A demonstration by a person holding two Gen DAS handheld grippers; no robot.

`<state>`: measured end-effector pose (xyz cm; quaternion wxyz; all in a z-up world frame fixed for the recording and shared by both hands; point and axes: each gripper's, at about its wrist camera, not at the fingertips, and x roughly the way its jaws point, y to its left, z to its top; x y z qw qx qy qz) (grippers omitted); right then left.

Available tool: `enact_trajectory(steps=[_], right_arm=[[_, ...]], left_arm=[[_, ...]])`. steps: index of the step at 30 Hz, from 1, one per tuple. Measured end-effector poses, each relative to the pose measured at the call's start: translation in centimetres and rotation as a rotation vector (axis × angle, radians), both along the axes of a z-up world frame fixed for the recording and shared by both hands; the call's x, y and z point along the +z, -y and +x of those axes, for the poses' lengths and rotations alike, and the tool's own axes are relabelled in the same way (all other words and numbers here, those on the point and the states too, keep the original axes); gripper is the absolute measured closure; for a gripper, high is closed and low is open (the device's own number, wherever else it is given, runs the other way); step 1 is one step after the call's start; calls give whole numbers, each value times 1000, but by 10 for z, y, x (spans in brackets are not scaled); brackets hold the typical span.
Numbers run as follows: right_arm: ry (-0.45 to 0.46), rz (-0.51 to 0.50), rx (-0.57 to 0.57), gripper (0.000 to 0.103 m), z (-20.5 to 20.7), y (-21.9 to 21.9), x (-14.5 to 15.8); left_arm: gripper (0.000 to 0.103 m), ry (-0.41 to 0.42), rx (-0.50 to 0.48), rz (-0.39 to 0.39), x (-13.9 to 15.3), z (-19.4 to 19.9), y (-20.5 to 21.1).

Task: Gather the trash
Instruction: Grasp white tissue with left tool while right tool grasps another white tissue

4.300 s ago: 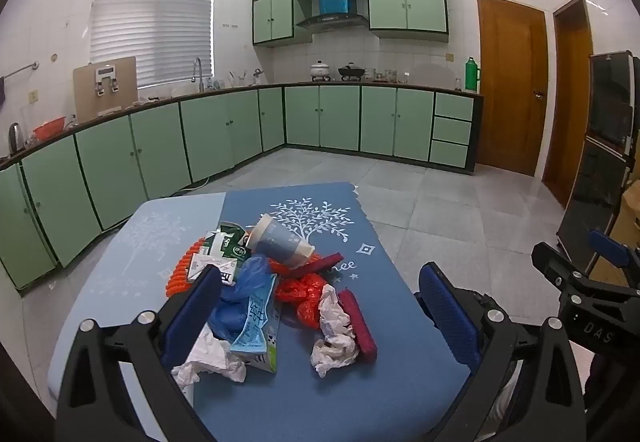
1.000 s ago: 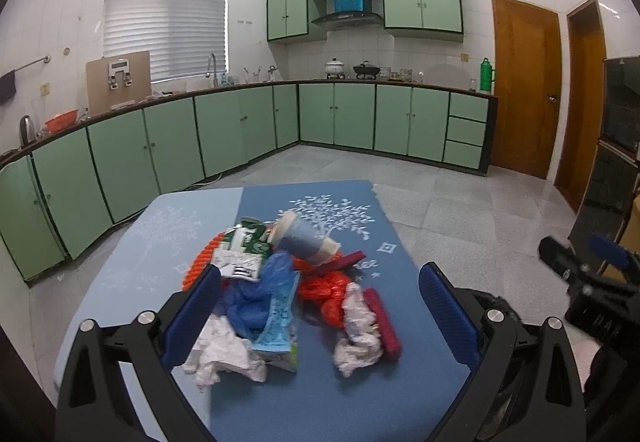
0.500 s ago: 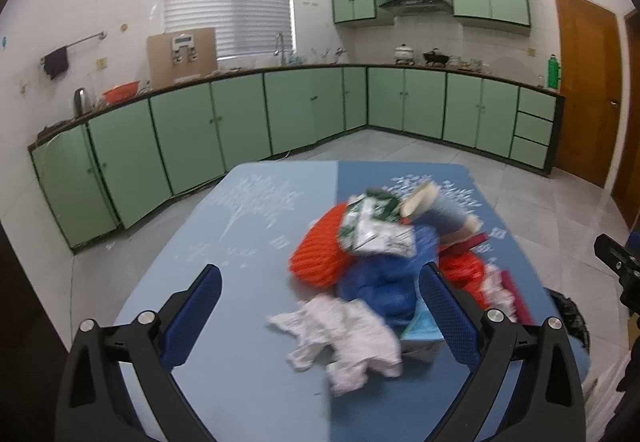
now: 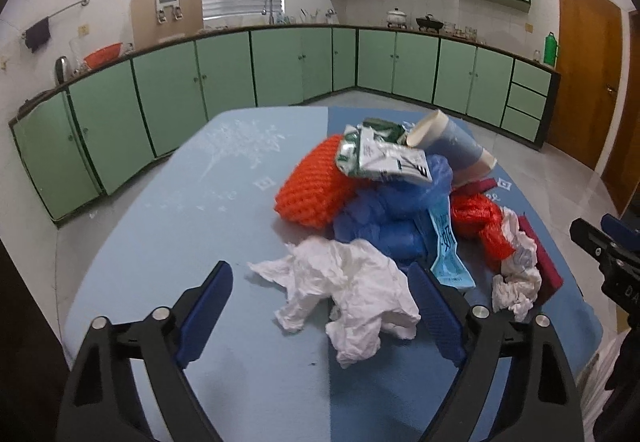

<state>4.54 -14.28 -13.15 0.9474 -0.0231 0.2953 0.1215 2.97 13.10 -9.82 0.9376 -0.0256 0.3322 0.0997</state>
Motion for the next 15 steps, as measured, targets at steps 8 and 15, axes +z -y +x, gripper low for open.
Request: enact_trajectory(steps=[8,15], right_arm=[[-33,9,72,43,-2,-8,-9],[-46,-6,235,63,-7,-38,-13]], left_arm=[[47,-55,-30,-23,-19,6,2],[81,-72,-65,-41,-25,7,3]])
